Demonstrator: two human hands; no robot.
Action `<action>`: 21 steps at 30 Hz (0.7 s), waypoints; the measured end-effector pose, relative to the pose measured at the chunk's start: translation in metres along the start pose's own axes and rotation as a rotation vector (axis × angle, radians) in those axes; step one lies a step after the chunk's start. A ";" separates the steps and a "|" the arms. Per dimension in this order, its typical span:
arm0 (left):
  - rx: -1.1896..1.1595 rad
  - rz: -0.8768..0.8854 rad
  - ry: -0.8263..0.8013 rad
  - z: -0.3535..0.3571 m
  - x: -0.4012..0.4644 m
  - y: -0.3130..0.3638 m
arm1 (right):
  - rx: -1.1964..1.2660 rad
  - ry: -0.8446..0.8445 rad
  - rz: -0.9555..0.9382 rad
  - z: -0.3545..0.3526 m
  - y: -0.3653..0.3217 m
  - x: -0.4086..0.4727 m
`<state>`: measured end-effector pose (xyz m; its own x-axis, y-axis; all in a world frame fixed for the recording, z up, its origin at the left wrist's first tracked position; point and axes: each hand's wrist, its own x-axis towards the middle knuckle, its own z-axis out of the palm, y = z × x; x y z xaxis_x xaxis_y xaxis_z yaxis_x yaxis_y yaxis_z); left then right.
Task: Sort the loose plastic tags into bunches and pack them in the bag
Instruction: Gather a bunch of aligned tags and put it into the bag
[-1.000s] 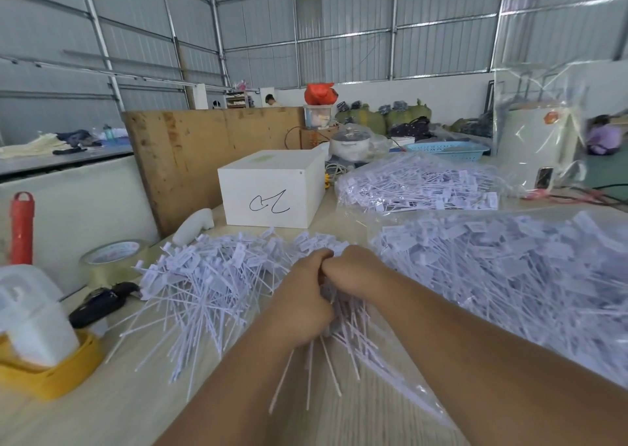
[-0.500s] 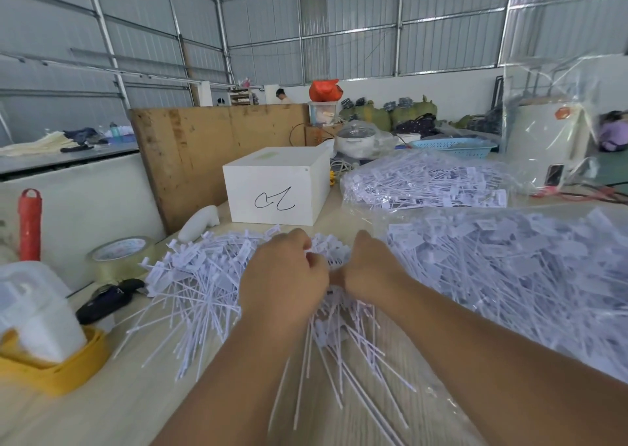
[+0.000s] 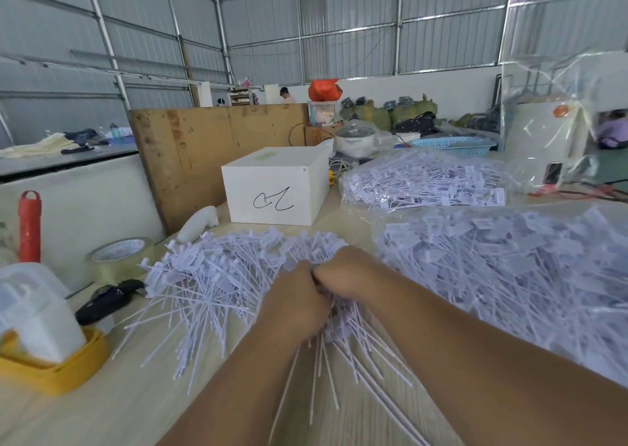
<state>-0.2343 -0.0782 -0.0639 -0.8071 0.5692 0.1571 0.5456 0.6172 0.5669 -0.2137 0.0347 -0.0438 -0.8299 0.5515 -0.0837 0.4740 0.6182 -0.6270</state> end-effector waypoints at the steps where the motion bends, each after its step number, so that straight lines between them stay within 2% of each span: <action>1: -0.033 0.007 0.005 0.000 -0.001 0.001 | 0.021 -0.004 0.008 0.001 -0.001 0.000; 6: -0.232 -0.004 0.028 0.002 -0.002 0.001 | 0.123 -0.004 0.030 -0.001 0.004 0.004; 13: -0.398 -0.026 -0.042 0.002 -0.002 0.006 | 0.212 0.042 0.062 0.001 0.010 0.012; 21: -0.629 0.048 -0.037 0.006 -0.001 0.011 | 0.513 0.047 0.081 -0.009 0.013 0.004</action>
<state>-0.2259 -0.0688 -0.0623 -0.7706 0.6136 0.1722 0.3346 0.1596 0.9287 -0.2083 0.0493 -0.0454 -0.7771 0.6178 -0.1203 0.3214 0.2253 -0.9197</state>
